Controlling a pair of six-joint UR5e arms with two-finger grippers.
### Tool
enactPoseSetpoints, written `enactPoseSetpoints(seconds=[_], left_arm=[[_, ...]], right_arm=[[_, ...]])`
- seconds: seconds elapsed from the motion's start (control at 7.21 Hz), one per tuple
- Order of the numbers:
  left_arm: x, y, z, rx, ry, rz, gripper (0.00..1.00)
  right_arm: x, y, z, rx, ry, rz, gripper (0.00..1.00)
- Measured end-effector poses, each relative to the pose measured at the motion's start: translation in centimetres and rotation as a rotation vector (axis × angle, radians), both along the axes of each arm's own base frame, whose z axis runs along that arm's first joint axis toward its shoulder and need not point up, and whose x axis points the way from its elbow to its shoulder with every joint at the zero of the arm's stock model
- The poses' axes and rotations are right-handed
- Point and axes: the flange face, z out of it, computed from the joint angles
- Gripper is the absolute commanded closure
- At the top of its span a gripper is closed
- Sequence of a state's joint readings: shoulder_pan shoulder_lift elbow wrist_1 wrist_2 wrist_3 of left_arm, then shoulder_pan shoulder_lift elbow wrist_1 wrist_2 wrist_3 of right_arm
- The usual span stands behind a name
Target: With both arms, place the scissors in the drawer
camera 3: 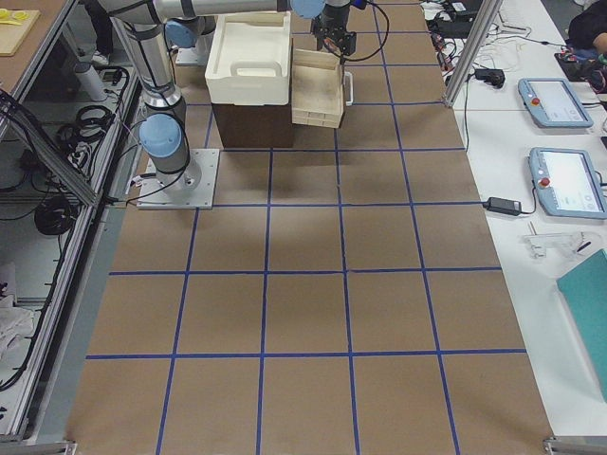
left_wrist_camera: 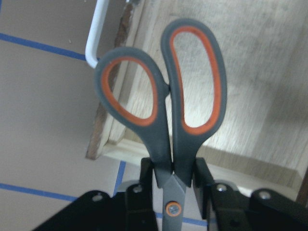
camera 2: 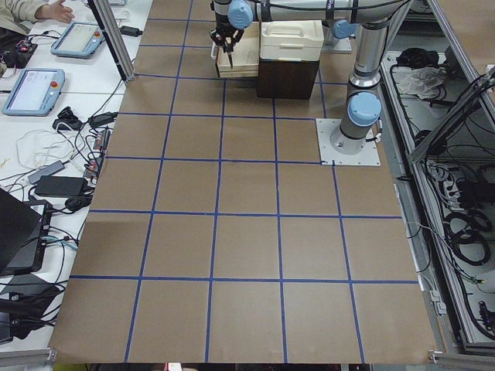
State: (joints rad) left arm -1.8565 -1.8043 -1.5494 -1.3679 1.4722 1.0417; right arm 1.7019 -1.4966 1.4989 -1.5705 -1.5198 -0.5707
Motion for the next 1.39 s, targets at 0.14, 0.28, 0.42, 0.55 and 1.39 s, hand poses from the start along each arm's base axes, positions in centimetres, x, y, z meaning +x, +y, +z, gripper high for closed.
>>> enactPoseSetpoints(seconds=[0.14,0.28,0.42,0.55,1.39], left_arm=[[-2.6,0.7,-1.2,0.008,0.000,-0.003,1.00],[-5.3,1.3,-2.8,0.012,-0.001,0.000,1.00],[-7.5,1.9,-4.3,0.014,-0.003,-0.003,1.00],[-9.0,2.4,-5.5,0.020,-0.005,-0.012,1.00],[-11.5,4.4,-8.0,0.051,-0.023,-0.055,0.46]], right_arm=[[-0.3,1.0,0.1,0.028,0.006,-0.156,0.00],[-0.5,1.5,0.1,0.050,0.018,-0.302,0.00],[-0.8,1.6,0.1,0.054,0.045,-0.418,0.00],[-1.2,1.6,0.1,0.047,0.078,-0.512,0.00],[-3.7,0.7,0.2,0.043,0.089,-0.688,0.00]])
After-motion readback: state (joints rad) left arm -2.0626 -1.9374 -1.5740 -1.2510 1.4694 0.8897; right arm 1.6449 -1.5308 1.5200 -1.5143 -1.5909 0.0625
